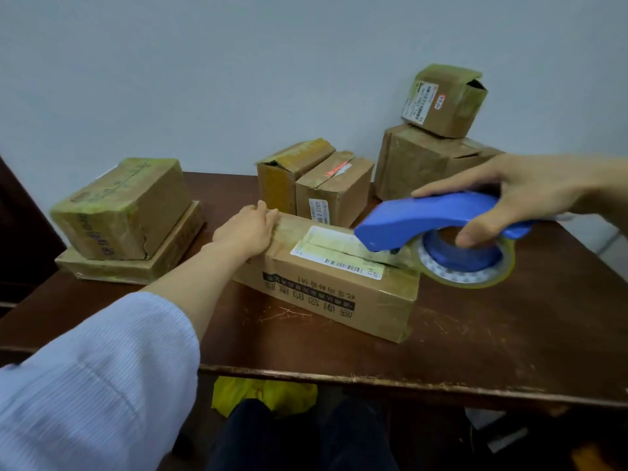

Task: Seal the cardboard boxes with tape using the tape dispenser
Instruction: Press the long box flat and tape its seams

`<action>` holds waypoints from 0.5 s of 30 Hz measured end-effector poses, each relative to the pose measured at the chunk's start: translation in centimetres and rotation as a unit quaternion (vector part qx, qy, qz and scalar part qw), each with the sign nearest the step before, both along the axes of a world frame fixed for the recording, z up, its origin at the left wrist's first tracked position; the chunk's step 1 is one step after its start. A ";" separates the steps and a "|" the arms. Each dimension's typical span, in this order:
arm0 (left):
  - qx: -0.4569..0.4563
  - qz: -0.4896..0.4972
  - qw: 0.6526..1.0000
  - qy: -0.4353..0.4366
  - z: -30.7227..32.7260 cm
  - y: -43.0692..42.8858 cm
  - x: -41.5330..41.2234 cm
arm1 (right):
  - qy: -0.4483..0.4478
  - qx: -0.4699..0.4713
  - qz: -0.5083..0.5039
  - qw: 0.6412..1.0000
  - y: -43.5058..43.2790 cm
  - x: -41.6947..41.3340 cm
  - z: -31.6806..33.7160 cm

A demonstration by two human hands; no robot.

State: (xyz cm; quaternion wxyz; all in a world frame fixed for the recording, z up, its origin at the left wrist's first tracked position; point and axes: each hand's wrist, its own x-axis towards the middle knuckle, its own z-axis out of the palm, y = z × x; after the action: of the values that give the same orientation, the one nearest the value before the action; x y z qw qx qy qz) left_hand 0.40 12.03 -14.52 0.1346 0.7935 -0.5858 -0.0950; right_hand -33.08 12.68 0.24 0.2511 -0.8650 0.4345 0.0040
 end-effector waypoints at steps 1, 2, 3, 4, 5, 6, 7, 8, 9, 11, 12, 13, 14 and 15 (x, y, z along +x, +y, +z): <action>0.003 -0.001 1.000 0.000 0.0 0.0 -0.1 | -0.012 0.010 -0.010 1.000 0.2 -1.1 -0.2; 0.005 -0.003 1.000 -0.001 0.1 0.0 -0.1 | -0.023 0.015 -0.018 0.999 0.3 -2.0 -0.5; 0.006 -0.004 1.000 -0.002 0.1 0.1 -0.3 | -0.027 0.015 -0.017 0.999 0.4 -2.7 -0.8; 0.007 -0.003 1.000 0.000 0.2 0.1 -0.3 | -0.026 0.014 -0.010 1.000 0.6 -2.9 -1.2; 0.009 -0.002 1.000 0.003 0.3 0.1 -0.3 | -0.023 0.013 -0.004 1.000 0.8 -2.9 -1.6; 0.014 -0.001 1.000 0.006 0.4 0.1 -0.3 | -0.024 0.011 -0.002 1.000 1.0 -2.8 -1.9; 0.018 -0.001 1.000 0.010 0.4 0.1 -0.3 | -0.029 0.004 -0.005 1.000 1.0 -2.6 -2.3; 0.023 0.001 1.000 0.012 0.4 0.1 -0.3 | -0.037 -0.003 -0.011 0.999 0.9 -2.5 -2.5; 0.028 0.003 1.000 0.011 0.5 0.1 -0.3 | -0.044 -0.008 -0.016 0.999 0.9 -2.5 -2.7; 0.033 0.006 0.999 0.000 0.4 0.0 -0.5 | -0.048 -0.008 -0.021 0.999 0.9 -2.5 -2.9; 0.032 0.008 0.999 -0.006 0.4 0.1 -0.6 | -0.048 -0.005 -0.020 0.999 0.9 -2.6 -3.0; 0.029 0.010 0.999 -0.016 0.3 0.2 -0.7 | -0.050 0.001 -0.018 0.999 0.9 -2.7 -3.0; 0.026 0.010 0.999 -0.029 0.1 0.2 -0.7 | -0.055 0.007 -0.017 0.998 1.0 -2.8 -3.1; 0.024 0.007 0.999 -0.041 0.0 0.3 -0.7 | -0.061 0.013 -0.016 0.998 1.0 -3.0 -3.2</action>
State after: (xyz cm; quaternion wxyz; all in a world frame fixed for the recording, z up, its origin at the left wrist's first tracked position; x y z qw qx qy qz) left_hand -0.27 12.36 -14.49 0.0926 0.8040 -0.5825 -0.0754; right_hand -36.08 13.71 -2.92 0.2889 -0.8530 0.4321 -0.0474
